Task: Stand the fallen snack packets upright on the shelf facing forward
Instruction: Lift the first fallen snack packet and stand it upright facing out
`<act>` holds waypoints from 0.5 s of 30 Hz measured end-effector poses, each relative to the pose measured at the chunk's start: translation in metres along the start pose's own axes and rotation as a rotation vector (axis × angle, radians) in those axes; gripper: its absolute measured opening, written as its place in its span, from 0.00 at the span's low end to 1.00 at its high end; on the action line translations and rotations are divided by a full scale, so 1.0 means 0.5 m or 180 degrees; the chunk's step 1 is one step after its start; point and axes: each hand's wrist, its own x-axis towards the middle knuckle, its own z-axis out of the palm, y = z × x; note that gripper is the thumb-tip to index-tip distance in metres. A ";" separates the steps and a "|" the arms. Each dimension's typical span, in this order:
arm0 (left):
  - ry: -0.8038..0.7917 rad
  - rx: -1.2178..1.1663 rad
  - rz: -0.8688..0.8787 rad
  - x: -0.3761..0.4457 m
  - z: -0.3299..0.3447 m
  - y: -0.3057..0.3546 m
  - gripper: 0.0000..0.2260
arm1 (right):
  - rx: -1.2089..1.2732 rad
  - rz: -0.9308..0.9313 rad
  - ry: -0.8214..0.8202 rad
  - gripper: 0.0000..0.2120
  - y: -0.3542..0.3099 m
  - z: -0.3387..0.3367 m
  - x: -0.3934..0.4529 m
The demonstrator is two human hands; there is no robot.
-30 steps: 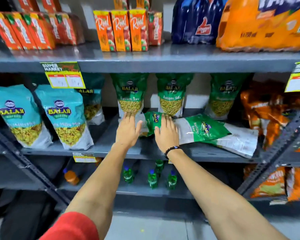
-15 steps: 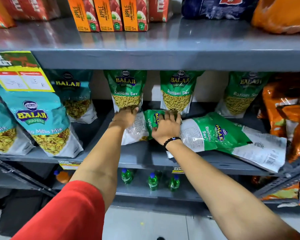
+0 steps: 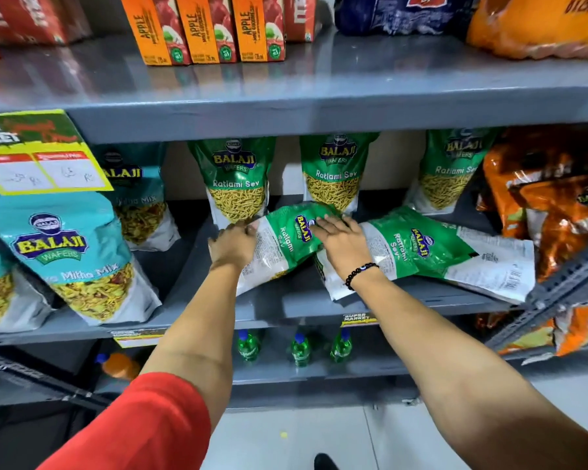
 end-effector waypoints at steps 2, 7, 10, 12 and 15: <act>0.0364 -0.0328 -0.0035 -0.026 0.006 -0.025 0.21 | 0.0103 0.0046 -0.0132 0.24 -0.013 -0.017 0.001; 0.1221 -0.1551 -0.0366 -0.092 0.032 -0.087 0.25 | -0.0487 -0.0140 0.0595 0.26 -0.060 -0.069 0.040; 0.1587 -0.2294 -0.0624 -0.120 0.033 -0.099 0.27 | -0.0516 0.0058 0.1051 0.28 -0.103 -0.098 0.085; 0.1722 -0.2650 -0.0876 -0.133 0.035 -0.105 0.27 | 0.0012 0.0453 0.1203 0.32 -0.141 -0.122 0.106; 0.1815 -0.2903 -0.1183 -0.149 0.047 -0.109 0.23 | 0.1582 0.1264 0.0753 0.38 -0.185 -0.124 0.099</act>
